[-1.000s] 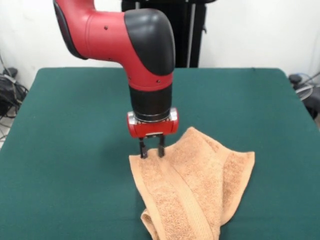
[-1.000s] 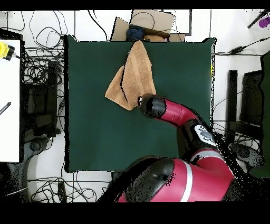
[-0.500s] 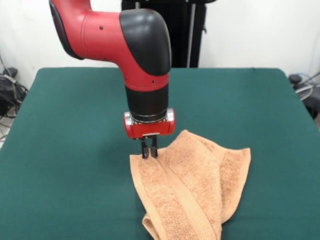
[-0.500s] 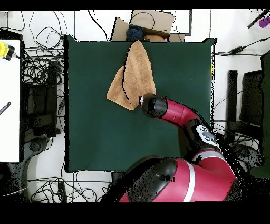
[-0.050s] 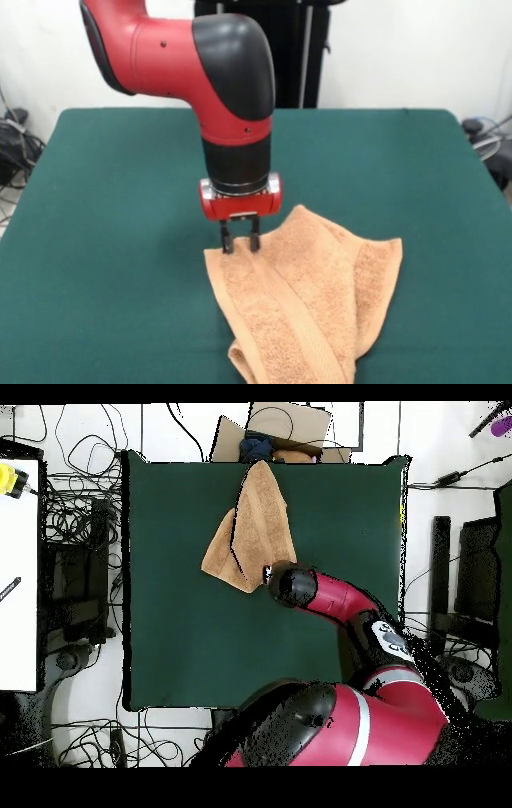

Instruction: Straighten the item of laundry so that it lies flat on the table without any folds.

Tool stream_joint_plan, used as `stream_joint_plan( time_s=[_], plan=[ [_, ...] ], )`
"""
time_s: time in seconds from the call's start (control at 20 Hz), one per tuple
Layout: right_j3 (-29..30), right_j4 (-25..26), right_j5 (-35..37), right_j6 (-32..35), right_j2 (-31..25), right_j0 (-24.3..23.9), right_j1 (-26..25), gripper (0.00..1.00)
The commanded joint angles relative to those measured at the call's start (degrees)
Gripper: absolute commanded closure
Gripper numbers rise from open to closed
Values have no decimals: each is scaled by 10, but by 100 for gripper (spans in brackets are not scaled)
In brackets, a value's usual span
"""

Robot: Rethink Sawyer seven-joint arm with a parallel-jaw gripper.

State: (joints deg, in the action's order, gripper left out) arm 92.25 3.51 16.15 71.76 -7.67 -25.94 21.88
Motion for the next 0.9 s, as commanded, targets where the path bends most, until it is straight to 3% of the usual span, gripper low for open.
stream_joint_plan(
  time_s=[0.05, 0.25, 0.65, 0.9],
  plan=[
    [128, 14, 1, 95, -15, -43, 104, 0],
    [180, 33, -1, 64, -20, -103, 146, 0],
    [267, 112, -108, 55, -52, -231, 108, 0],
    [191, 98, -122, 96, -50, -164, 19, 0]
  ],
)
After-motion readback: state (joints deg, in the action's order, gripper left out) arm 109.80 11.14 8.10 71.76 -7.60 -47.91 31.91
